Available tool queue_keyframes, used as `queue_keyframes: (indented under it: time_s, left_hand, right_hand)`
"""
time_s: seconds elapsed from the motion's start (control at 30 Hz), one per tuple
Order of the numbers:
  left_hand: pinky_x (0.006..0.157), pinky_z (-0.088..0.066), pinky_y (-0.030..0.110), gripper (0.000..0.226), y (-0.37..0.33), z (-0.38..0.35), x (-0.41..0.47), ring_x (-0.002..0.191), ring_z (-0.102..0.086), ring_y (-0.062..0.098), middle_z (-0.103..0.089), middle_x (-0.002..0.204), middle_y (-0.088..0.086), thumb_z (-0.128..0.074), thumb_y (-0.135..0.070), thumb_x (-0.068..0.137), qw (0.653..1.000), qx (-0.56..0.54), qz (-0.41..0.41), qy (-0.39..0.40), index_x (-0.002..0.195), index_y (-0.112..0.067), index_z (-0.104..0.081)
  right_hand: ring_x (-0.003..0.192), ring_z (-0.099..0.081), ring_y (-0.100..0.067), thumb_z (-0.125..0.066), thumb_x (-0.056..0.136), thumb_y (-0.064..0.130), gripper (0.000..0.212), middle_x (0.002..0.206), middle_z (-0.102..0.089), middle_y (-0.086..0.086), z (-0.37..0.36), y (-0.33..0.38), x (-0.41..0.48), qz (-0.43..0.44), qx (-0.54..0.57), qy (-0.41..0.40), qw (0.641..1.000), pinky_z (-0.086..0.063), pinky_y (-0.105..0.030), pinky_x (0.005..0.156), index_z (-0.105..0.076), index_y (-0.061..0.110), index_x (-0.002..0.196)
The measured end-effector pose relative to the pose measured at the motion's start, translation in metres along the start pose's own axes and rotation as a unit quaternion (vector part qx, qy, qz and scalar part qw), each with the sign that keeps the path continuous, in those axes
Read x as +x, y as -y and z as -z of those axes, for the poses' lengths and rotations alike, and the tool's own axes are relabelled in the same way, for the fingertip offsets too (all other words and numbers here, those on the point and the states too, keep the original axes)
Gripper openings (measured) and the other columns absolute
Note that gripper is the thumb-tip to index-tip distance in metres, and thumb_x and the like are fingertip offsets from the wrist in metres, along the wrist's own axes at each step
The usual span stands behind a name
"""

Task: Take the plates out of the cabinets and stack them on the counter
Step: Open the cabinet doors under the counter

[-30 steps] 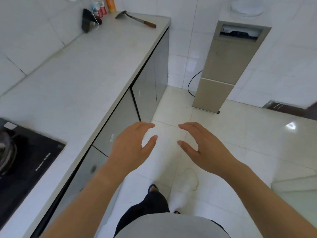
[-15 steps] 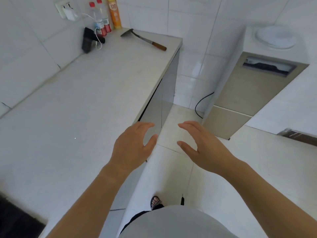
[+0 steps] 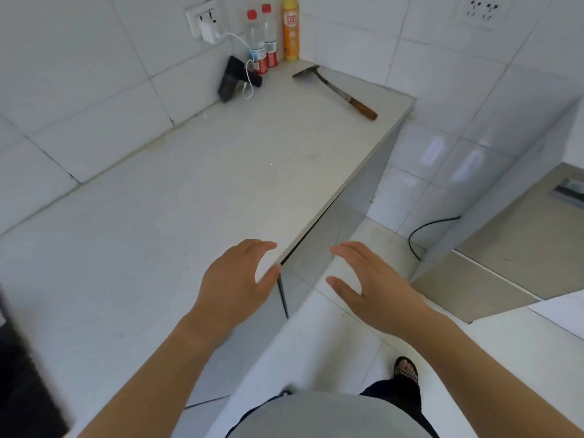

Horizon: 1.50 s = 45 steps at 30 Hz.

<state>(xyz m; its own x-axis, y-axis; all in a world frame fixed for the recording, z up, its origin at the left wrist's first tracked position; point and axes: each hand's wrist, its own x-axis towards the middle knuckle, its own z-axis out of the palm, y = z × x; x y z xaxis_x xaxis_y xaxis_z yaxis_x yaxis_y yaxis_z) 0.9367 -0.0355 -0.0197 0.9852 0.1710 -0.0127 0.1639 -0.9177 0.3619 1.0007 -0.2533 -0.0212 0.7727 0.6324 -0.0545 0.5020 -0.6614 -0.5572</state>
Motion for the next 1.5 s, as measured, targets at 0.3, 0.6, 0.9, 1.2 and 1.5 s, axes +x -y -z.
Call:
queue_keyframes:
  time_s: [0.3,0.6,0.9,1.2,1.5]
  left_hand:
    - [0.078,-0.034,0.018,0.039,-0.066,-0.047,0.020,0.109,-0.054,0.009,-0.050,0.131,-0.016,-0.044,-0.041,0.092,0.979,-0.007,0.201,-0.036,0.130,-0.033,-0.046]
    - [0.090,-0.043,0.027,0.040,-0.132,-0.077,0.038,0.102,-0.058,0.015,-0.051,0.132,-0.013,-0.046,-0.041,0.092,0.943,-0.031,0.324,-0.075,0.130,-0.031,-0.047]
    - [0.089,-0.043,0.027,0.040,-0.121,-0.099,0.026,0.115,-0.053,0.013,-0.049,0.135,-0.012,-0.045,-0.040,0.093,0.937,-0.047,0.337,-0.079,0.132,-0.030,-0.046]
    - [0.080,-0.043,0.026,0.039,-0.080,-0.173,0.021,0.087,-0.057,0.013,-0.049,0.133,-0.013,-0.046,-0.042,0.092,0.909,-0.121,0.384,-0.107,0.130,-0.033,-0.047]
    - [0.071,-0.042,0.025,0.043,-0.018,-0.276,0.049,0.073,-0.049,0.014,-0.046,0.138,-0.008,-0.049,-0.038,0.092,0.905,-0.080,0.369,-0.197,0.133,-0.026,-0.044]
  right_hand:
    - [0.101,-0.042,0.009,-0.043,0.095,0.039,0.048,0.139,-0.034,0.015,0.050,-0.079,0.068,0.162,0.016,0.128,0.978,-0.032,-0.015,0.089,-0.032,0.025,0.140]
    - [0.125,-0.038,-0.006,-0.043,0.095,0.039,0.047,0.140,-0.035,0.013,0.073,-0.141,0.099,0.241,0.019,0.189,0.952,-0.035,-0.021,0.099,-0.035,0.023,0.138]
    - [0.126,-0.038,-0.007,-0.041,0.096,0.041,0.046,0.140,-0.038,0.012,0.049,-0.153,0.098,0.260,-0.022,0.217,0.941,-0.034,-0.019,0.097,-0.036,0.023,0.137]
    - [0.123,-0.040,-0.004,-0.044,0.094,0.041,0.044,0.134,-0.043,0.014,-0.018,-0.170,0.122,0.235,-0.002,0.196,0.952,-0.032,-0.016,0.094,-0.040,0.025,0.135]
    - [0.128,-0.037,-0.007,-0.049,0.094,0.035,0.044,0.138,-0.043,0.008,-0.122,-0.205,0.173,0.330,0.015,0.105,0.938,-0.024,-0.013,0.098,-0.044,0.019,0.134]
